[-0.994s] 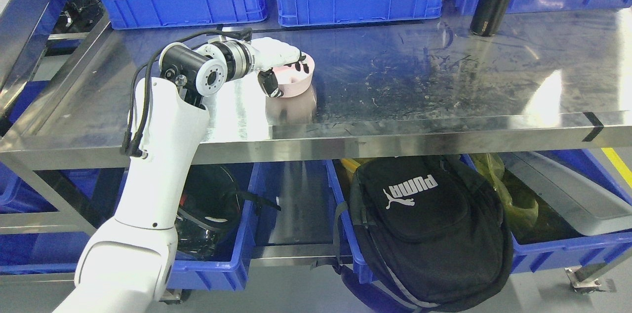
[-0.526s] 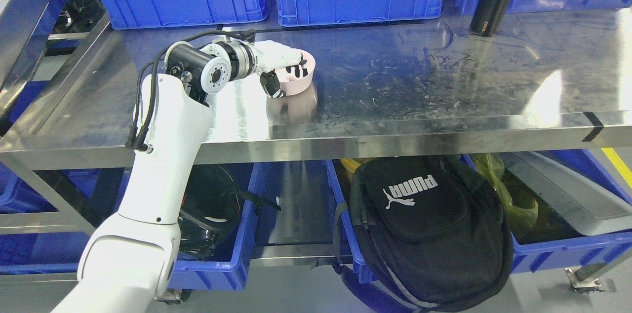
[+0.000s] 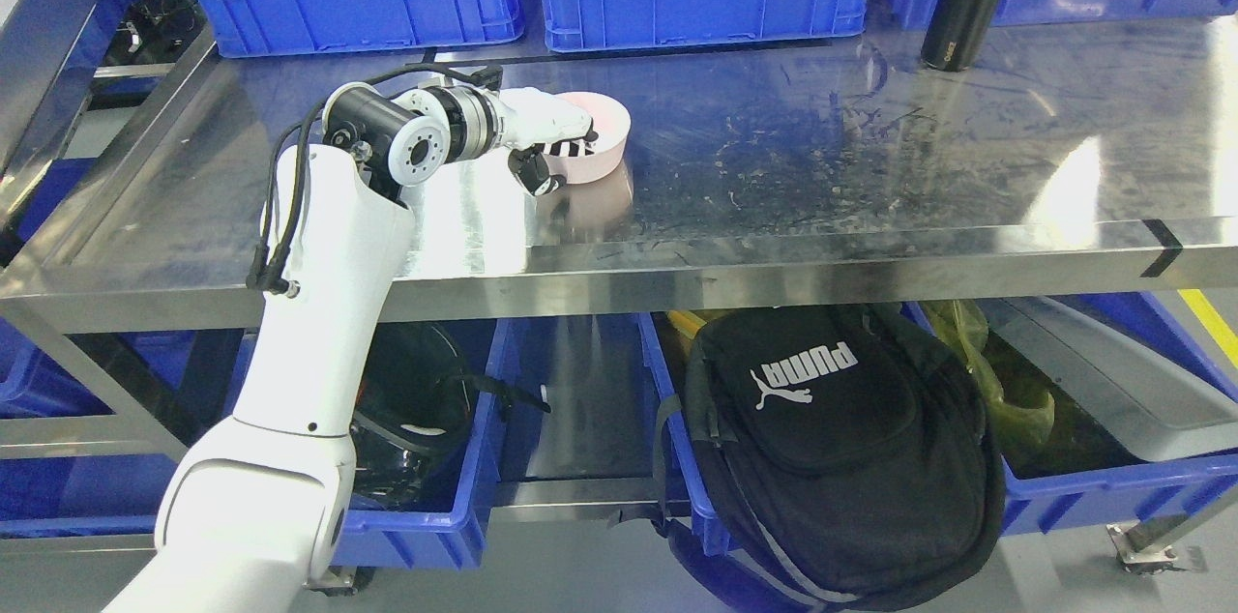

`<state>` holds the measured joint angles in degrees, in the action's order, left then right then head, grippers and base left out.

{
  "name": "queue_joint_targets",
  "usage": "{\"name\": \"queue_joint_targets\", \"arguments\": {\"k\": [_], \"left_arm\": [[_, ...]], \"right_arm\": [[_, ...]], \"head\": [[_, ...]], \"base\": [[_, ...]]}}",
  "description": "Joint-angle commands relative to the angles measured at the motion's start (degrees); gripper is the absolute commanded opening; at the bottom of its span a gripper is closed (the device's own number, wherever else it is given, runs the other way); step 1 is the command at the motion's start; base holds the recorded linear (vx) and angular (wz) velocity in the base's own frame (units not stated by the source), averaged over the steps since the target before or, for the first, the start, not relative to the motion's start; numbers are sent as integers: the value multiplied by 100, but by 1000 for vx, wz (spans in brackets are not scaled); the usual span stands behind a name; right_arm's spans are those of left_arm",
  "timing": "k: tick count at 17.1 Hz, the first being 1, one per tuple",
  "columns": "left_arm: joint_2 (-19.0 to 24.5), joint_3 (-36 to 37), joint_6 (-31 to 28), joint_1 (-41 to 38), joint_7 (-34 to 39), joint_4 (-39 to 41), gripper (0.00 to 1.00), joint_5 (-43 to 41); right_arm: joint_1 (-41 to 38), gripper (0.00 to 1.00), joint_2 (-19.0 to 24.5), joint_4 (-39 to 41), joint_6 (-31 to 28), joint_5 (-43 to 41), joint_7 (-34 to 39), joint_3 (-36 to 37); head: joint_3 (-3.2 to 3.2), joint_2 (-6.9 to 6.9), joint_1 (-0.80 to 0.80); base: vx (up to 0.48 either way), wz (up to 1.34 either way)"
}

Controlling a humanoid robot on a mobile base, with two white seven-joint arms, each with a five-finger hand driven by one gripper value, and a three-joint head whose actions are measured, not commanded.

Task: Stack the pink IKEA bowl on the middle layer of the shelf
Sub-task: 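Close the left hand fingers around the pink bowl's rim, then lift the pink bowl off the shelf with the left hand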

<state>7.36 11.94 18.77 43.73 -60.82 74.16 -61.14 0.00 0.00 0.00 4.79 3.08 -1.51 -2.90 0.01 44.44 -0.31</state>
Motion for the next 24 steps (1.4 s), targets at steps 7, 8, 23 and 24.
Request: {"name": "queue_joint_targets", "arguments": {"k": [7, 8, 23, 24], "left_arm": [[-252, -1544, 1426, -23, -35, 370, 0, 164], [-252, -1693, 1584, -23, -35, 484, 0, 181], [-120, -2108, 2623, -391, -176, 1127, 0, 1728], [-216, -2099, 2623, -514, -176, 1127, 0, 1737]], "right_arm": [[-132, 100, -100, 100, -4, 0, 2, 0], [-132, 100, -100, 100, -4, 0, 2, 0], [-132, 100, -100, 100, -4, 0, 2, 0], [-132, 100, -100, 100, -4, 0, 2, 0]], "head": [[0, 0, 0], [0, 0, 0], [0, 0, 0], [0, 0, 0]], "base": [[0, 0], [0, 0], [-20, 186], [-86, 740]]}}
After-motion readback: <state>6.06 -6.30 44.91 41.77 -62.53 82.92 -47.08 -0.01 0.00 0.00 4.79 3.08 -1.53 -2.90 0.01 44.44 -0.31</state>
